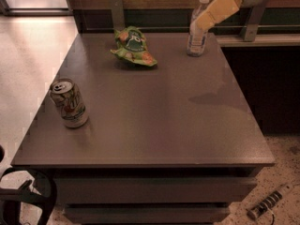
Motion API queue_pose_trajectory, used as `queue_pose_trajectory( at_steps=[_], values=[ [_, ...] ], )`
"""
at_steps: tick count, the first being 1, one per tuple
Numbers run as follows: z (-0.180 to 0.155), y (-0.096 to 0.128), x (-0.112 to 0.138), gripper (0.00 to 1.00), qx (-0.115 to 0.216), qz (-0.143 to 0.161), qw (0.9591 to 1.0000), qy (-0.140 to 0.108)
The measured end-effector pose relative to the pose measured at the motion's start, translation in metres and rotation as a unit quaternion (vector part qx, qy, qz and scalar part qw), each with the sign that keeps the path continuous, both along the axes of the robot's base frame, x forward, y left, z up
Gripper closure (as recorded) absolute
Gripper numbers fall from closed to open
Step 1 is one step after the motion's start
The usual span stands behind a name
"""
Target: Pick green rice chip bag
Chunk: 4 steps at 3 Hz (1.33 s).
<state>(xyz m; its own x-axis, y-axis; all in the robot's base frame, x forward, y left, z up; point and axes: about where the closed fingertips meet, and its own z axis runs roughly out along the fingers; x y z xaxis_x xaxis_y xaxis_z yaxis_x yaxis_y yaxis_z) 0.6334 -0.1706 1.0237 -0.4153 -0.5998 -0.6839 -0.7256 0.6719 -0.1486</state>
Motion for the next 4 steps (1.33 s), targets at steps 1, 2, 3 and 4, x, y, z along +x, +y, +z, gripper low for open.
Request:
queue_pose_trajectory(
  at_steps=[1,2,3,4],
  values=[
    [-0.008,0.042,0.042,0.0,0.046,-0.019,0.9982,0.034],
    [-0.008,0.042,0.042,0.0,0.046,-0.019,0.9982,0.034],
    [-0.013,0.063,0.053,0.0,0.042,-0.032,0.9983,0.027],
    [-0.023,0.098,0.066,0.0,0.062,-0.032,0.9974,0.019]
  ],
)
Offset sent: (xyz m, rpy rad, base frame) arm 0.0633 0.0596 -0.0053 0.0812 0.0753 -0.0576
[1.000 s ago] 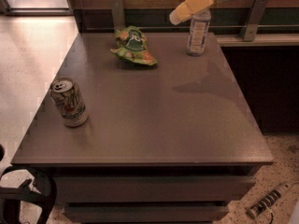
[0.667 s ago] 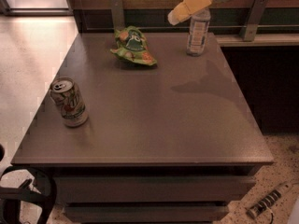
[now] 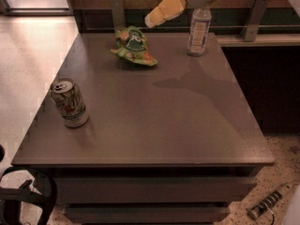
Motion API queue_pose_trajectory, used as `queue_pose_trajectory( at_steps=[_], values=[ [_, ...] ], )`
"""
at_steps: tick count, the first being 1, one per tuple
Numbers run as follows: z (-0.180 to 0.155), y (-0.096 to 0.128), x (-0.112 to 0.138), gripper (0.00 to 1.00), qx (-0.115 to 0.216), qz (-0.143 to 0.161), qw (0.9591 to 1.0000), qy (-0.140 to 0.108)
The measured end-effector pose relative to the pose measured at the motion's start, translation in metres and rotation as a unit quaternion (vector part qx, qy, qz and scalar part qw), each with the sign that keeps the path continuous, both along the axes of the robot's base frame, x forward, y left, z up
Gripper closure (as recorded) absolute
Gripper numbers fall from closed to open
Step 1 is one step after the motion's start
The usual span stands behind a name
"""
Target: Pick green rice chip bag
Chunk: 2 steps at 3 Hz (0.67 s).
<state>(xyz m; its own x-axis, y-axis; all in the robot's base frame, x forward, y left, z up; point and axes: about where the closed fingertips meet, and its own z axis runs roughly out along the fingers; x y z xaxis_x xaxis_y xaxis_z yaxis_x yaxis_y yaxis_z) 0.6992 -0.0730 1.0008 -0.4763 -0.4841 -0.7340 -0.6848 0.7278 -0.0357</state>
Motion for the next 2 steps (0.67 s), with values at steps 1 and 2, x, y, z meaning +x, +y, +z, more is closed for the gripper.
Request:
queue_pose_trajectory(
  at_steps=[1,2],
  values=[
    [-0.011,0.028,0.008,0.0,0.014,0.004,0.9999,-0.006],
    [-0.025,0.048,0.02,0.0,0.039,0.014,0.9991,-0.004]
  ],
)
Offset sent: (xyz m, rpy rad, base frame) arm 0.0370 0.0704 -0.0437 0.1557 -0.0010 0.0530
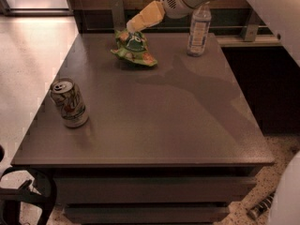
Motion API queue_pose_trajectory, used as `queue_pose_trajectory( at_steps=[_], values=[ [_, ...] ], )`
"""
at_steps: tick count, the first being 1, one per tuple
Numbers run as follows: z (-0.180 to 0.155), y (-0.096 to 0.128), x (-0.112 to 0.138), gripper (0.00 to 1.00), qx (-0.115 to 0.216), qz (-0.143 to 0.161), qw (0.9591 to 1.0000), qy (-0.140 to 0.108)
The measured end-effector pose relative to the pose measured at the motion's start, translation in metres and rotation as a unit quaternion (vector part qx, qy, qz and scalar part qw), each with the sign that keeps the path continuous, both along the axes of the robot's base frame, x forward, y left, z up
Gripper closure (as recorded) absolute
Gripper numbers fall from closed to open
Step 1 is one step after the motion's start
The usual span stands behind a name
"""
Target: Pick green rice chip bag
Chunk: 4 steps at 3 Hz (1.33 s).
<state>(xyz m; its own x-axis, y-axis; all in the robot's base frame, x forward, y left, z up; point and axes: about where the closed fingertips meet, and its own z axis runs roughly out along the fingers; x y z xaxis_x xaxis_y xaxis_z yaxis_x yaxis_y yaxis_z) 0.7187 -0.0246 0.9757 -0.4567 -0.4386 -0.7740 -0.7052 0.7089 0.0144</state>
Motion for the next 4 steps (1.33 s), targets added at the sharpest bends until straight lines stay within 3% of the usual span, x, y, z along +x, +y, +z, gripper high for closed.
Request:
queue_pose_trajectory(
  at_steps=[1,3,4],
  values=[
    [-0.027,0.019,0.024,0.0,0.02,0.006,0.9997,0.009],
    [-0.065,0.033,0.051,0.0,0.031,-0.012,0.9994,0.01],
    [-0.104,0.066,0.055,0.0,0.047,-0.027,0.9984,0.018]
  ],
)
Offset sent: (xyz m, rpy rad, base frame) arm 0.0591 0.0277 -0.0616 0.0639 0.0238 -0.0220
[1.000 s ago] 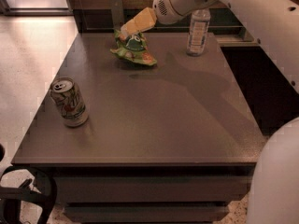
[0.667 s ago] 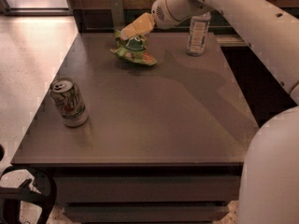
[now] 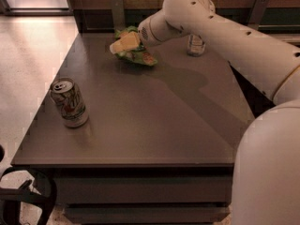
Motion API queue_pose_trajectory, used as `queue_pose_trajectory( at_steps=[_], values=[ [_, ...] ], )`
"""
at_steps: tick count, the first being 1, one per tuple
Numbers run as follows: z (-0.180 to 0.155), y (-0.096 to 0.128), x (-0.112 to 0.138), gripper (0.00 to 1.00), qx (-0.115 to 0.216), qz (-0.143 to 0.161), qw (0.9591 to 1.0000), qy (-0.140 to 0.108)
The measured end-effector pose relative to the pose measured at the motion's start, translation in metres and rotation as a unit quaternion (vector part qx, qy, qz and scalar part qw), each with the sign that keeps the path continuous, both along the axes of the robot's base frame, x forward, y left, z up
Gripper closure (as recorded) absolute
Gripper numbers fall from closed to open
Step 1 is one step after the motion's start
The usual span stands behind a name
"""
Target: Pick green rice chip bag
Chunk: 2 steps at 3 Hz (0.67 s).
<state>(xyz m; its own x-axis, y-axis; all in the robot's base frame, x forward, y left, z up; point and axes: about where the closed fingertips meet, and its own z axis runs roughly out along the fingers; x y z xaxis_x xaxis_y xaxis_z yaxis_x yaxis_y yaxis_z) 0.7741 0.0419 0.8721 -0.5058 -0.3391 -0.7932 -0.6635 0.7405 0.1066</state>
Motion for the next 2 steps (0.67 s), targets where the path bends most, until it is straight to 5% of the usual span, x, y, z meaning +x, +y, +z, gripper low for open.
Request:
queue_pose_trajectory(
  at_steps=[2],
  values=[
    [-0.013,0.011,0.018,0.0,-0.021,0.009,0.9997,-0.012]
  ],
)
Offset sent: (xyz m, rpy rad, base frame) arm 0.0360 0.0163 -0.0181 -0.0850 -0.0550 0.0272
